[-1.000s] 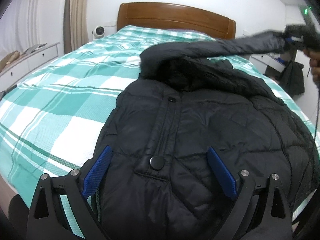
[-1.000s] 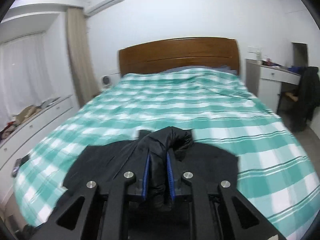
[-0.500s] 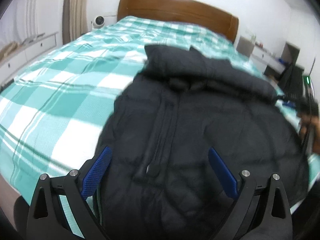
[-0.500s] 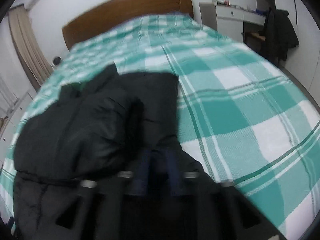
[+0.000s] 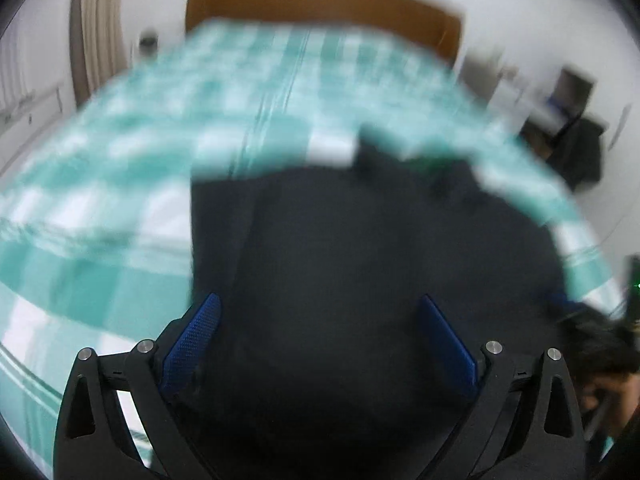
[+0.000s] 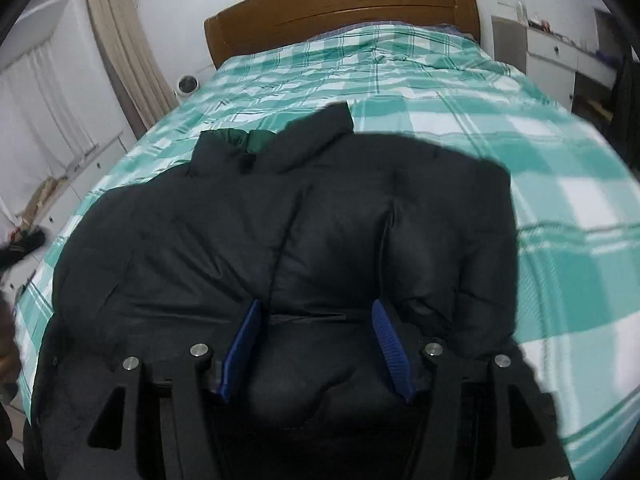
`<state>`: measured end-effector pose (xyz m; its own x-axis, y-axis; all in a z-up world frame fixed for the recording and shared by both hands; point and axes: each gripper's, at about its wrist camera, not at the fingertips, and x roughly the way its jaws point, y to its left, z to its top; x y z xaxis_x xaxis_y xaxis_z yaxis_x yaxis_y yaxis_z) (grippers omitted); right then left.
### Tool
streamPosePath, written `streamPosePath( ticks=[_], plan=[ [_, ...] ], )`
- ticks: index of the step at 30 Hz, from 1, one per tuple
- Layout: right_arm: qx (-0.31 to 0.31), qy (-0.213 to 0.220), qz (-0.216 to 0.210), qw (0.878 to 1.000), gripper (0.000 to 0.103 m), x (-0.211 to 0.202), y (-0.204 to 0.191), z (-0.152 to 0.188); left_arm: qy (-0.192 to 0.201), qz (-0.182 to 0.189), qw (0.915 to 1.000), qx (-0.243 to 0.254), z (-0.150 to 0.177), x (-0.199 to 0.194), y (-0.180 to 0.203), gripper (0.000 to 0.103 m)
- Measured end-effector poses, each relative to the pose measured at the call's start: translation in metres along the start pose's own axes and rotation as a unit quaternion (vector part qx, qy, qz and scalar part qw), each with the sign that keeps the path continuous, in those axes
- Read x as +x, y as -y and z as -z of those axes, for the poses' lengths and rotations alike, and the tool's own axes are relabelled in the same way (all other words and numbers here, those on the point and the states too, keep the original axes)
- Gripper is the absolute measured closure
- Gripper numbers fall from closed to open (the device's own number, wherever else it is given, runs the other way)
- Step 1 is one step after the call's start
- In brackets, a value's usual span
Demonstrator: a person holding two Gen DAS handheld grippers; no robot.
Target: Fold large clothes
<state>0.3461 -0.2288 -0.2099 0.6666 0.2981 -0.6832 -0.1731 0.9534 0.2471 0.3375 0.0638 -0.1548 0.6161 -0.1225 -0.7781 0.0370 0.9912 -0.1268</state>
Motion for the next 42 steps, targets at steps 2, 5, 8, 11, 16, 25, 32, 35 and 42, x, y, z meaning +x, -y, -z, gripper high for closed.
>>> streamPosePath(
  ticks=[2,5,8,11,16,25,32,35,42],
  plan=[
    [0.004,0.002,-0.006,1.0,0.044,0.003,0.002,0.004,-0.022,0.026,0.9992,-0.021,0.017,0.027,-0.017,0.0],
    [-0.005,-0.002,-0.002,1.0,0.044,0.008,-0.001,0.004,-0.021,0.052,0.9968,-0.058,0.023,0.031,-0.032,0.0],
    [-0.003,0.002,-0.002,1.0,0.044,0.01,0.002,0.007,-0.03,0.037,0.9982,-0.037,0.021,0.025,-0.029,0.0],
    [0.001,0.007,-0.006,1.0,0.044,0.012,0.003,0.006,-0.017,0.016,0.9995,-0.02,0.018,-0.002,-0.024,0.004],
    [0.005,0.011,-0.01,1.0,0.044,0.009,0.005,0.009,0.064,0.019,0.9978,0.005,-0.01,-0.041,-0.01,0.003],
    [0.004,0.014,-0.015,1.0,0.044,0.006,0.005,0.011,-0.045,0.034,0.9961,-0.067,-0.028,0.067,-0.043,0.0],
    [0.006,0.015,-0.015,1.0,0.044,0.006,0.007,0.012,-0.027,0.014,0.9987,-0.041,-0.039,0.038,-0.032,0.003],
    [0.007,0.015,-0.017,1.0,0.044,0.006,0.007,0.012,0.022,0.031,0.9979,-0.053,-0.053,0.016,-0.033,0.002],
    [0.005,0.017,-0.015,1.0,0.044,0.005,0.005,0.012,-0.053,0.001,0.9918,-0.116,-0.065,0.085,-0.058,0.0]
  ],
)
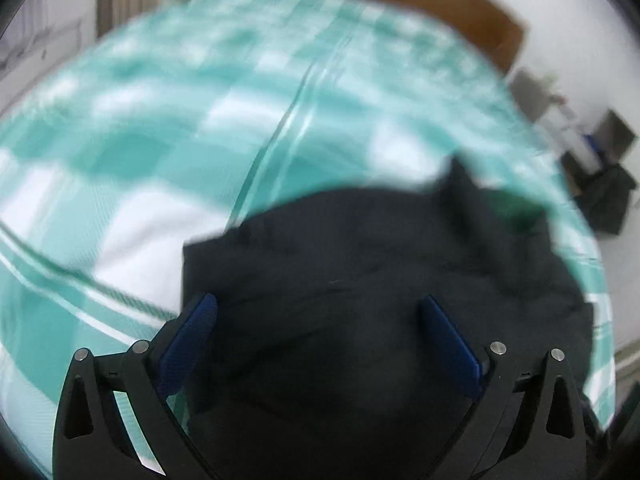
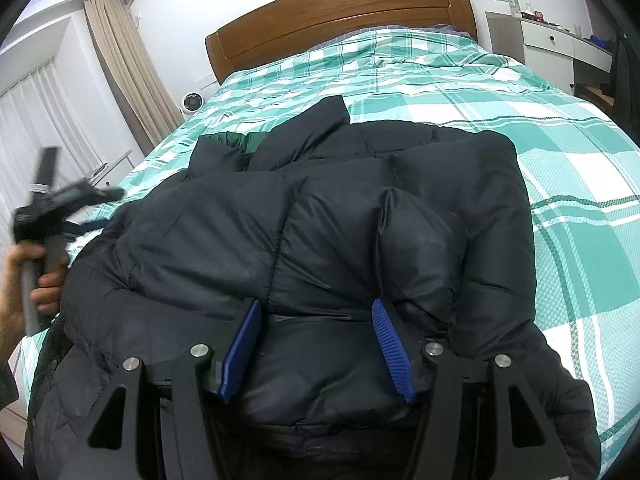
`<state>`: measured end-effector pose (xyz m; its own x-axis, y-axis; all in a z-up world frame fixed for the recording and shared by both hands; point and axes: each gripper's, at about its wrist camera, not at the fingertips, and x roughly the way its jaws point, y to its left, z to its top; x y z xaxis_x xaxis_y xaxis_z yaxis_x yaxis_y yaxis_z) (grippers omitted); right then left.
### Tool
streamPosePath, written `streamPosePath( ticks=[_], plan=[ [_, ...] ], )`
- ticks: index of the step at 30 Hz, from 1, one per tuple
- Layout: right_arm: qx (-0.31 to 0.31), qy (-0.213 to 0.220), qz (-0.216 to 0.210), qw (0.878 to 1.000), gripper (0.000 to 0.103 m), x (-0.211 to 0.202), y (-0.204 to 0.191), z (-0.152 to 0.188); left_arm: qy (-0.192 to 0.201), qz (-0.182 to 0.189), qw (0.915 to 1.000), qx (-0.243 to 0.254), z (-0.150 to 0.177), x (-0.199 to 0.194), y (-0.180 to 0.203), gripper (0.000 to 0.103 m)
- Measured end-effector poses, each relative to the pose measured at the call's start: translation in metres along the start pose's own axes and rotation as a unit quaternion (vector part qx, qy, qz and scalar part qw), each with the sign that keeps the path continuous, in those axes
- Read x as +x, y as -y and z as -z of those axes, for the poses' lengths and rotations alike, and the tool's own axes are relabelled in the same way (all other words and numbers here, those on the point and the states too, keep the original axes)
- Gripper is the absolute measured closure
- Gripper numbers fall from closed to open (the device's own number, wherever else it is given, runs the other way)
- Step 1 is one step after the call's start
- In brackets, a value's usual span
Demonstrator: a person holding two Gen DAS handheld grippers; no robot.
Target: Fold large clothes
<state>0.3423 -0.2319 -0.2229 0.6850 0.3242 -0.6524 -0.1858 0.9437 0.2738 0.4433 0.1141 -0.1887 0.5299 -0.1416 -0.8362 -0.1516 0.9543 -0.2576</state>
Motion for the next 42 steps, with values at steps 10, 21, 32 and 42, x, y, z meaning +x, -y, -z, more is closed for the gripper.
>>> streamPosePath(
  ticks=[10,21,32,42],
  plan=[
    [0.003,0.003,-0.003,1.0,0.044,0.0,0.001,0.001,0.062,0.047,0.9967,0.023,0.043,-0.076,-0.008,0.003],
    [-0.005,0.001,0.008,1.0,0.044,0.001,-0.002,0.001,0.051,0.05,0.997,0.031,0.105,-0.097,-0.02,0.002],
    [-0.031,0.004,0.034,0.999,0.039,-0.084,-0.041,0.023,0.108,0.057,0.9785,0.166,0.237,-0.188,0.007,0.001],
    [-0.055,0.053,0.043,0.996,0.022,-0.116,-0.021,0.128,0.108,0.075,0.9758,0.175,0.283,-0.156,0.002,0.001]
  ],
)
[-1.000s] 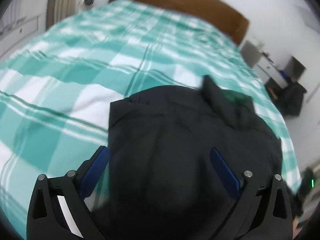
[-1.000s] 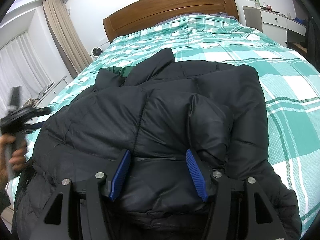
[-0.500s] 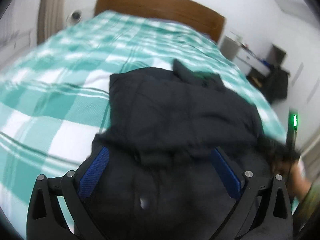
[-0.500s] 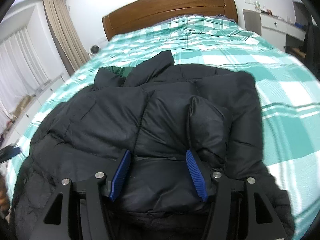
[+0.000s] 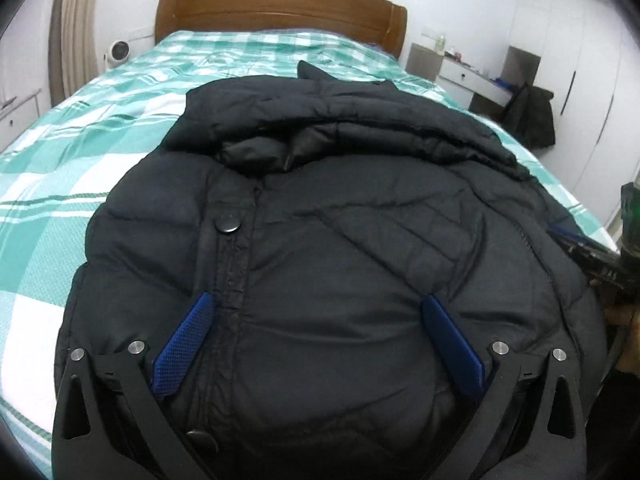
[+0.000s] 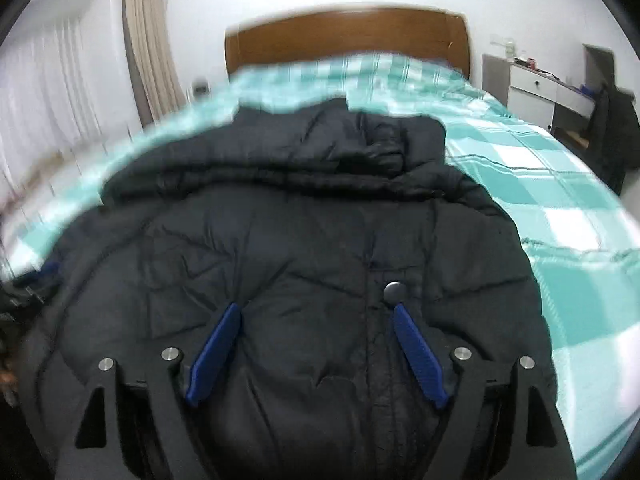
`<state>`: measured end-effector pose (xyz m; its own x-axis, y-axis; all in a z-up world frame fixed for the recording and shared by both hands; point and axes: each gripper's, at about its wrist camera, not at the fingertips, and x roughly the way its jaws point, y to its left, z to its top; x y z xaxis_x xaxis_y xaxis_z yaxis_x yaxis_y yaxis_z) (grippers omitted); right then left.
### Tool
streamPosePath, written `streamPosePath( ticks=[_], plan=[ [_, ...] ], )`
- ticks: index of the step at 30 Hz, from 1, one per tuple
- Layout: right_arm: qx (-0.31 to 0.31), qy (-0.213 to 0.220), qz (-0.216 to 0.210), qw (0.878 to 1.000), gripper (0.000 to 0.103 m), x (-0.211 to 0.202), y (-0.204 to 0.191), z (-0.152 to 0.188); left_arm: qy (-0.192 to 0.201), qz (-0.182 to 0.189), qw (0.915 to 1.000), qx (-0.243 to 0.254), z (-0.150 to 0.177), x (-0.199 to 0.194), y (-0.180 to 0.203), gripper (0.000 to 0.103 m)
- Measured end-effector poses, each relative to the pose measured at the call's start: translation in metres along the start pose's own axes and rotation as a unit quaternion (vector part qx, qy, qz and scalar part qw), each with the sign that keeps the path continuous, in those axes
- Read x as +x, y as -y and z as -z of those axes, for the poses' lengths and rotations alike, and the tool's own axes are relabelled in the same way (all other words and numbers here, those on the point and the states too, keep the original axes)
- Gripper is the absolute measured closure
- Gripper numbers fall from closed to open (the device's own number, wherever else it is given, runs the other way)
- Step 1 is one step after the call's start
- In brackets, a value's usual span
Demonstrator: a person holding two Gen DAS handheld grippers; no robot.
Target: Fold large clothes
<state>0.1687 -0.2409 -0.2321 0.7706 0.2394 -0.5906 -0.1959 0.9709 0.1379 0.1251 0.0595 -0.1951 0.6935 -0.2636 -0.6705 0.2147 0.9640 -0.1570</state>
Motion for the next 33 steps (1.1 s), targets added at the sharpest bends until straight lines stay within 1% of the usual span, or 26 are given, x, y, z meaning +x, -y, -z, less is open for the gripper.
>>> streamPosePath(
  ticks=[3,6,12,33],
  plan=[
    [-0.002,0.005,0.001,1.0,0.022,0.003,0.003,0.0,0.001,-0.002,1.0,0.003,-0.001,0.001,0.002,0.001],
    [0.003,0.009,-0.007,1.0,0.022,0.003,0.007,0.001,0.002,-0.006,1.0,0.006,-0.001,0.004,0.001,0.001],
    [0.0,0.013,-0.005,1.0,0.022,0.002,-0.005,0.009,0.006,-0.014,0.9998,0.011,0.002,0.006,0.005,0.001],
    [0.0,0.012,-0.005,1.0,0.022,0.002,-0.005,0.009,0.007,-0.019,0.9997,0.016,0.005,0.007,0.004,0.001]
  ],
)
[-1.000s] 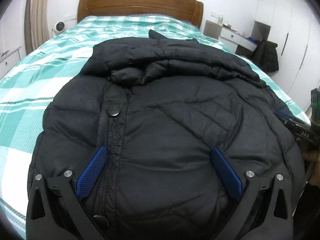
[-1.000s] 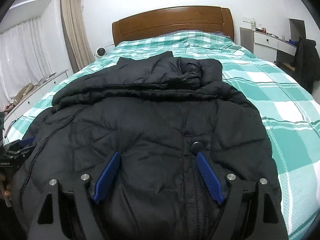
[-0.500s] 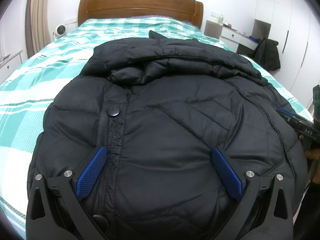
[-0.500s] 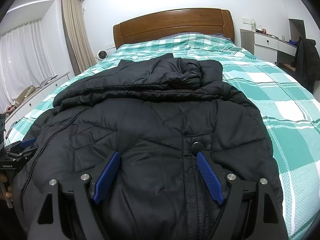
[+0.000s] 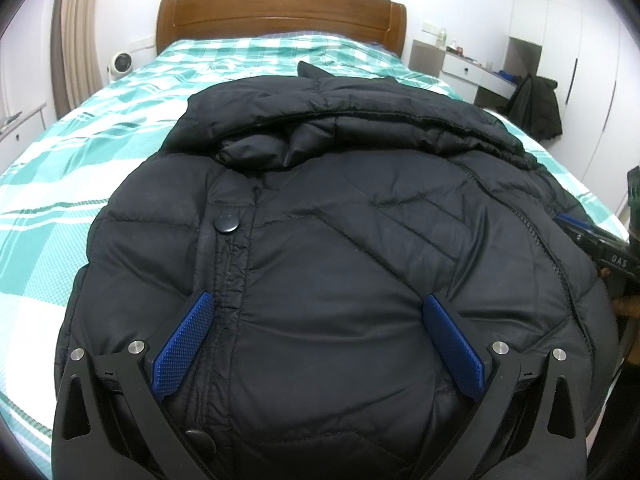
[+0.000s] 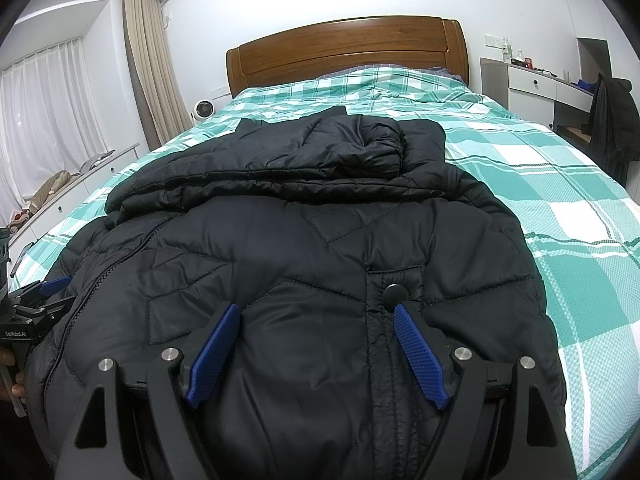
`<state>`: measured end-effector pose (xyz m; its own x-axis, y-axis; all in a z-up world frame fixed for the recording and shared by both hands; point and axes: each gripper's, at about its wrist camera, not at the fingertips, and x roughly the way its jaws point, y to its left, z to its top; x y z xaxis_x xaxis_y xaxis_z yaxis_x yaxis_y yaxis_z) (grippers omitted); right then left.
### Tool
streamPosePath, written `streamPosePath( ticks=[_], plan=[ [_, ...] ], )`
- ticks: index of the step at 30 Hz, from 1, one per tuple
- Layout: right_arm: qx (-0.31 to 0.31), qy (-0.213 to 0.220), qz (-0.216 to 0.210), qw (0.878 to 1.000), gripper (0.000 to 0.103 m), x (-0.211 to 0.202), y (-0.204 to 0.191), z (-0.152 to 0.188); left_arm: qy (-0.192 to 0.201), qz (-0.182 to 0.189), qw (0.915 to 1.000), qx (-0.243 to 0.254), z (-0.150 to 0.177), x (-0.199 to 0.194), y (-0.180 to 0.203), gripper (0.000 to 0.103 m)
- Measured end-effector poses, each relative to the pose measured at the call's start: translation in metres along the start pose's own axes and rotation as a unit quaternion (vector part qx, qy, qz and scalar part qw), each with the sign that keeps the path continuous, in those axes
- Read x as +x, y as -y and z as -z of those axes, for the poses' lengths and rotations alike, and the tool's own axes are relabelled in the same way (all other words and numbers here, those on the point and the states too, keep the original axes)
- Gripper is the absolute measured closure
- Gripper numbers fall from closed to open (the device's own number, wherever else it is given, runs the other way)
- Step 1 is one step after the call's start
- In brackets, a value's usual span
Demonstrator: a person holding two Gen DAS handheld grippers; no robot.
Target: Fold large clothes
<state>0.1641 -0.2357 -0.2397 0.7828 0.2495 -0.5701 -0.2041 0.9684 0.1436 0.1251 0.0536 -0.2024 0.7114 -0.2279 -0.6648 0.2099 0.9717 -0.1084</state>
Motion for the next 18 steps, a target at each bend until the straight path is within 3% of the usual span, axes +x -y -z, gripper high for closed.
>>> streamPosePath(
  ticks=[18],
  plan=[
    [-0.001,-0.001,0.001,1.0,0.022,-0.0001,-0.0006,-0.0003,-0.005,-0.001,1.0,0.0,-0.0008,0.0012,-0.0009,0.001]
  ],
)
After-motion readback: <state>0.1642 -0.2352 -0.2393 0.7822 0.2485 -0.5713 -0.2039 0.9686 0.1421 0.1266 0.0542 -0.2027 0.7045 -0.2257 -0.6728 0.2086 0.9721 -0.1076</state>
